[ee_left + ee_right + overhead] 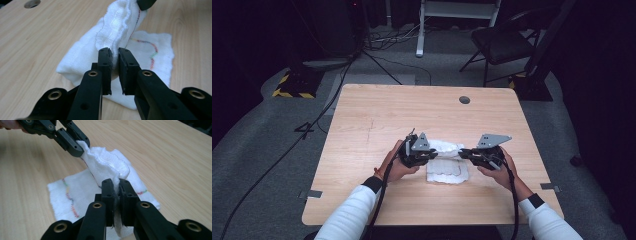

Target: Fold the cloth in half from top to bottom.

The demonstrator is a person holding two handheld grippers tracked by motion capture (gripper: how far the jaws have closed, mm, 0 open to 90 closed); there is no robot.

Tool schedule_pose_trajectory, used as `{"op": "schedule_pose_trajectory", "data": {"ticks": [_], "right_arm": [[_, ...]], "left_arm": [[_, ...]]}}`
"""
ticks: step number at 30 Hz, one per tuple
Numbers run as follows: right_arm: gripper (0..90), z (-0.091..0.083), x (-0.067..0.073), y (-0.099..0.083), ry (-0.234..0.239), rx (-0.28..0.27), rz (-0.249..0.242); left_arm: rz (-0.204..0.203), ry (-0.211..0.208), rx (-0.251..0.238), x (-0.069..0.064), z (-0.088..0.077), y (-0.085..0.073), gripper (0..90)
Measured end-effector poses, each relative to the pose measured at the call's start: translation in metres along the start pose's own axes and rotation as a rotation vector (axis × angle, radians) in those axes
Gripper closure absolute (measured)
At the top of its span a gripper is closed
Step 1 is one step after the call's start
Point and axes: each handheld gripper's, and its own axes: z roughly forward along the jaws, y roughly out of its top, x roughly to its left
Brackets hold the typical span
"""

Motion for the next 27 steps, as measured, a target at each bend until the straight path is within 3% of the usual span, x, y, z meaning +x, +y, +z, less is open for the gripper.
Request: {"op": "schedule_pose_trajectory", "data": {"ticks": [10, 15, 27], "right_arm": [[82.0, 0.003, 0.016, -0.015, 0.059, 0.062, -0.037], [81.2, 0.008, 0.019, -0.023, 0.074, 0.103, -0.038], [78.0, 0.008, 0.022, -0.035, 0.096, 0.14, -0.035]], "left_arm": [[0.049, -0.024, 0.058, -0.023, -0.001, -0.016, 79.9], [0.04, -0.048, 0.078, -0.027, 0.005, -0.022, 79.4], [0.015, -0.056, 0.107, -0.034, 0.009, -0.034, 77.0]]}}
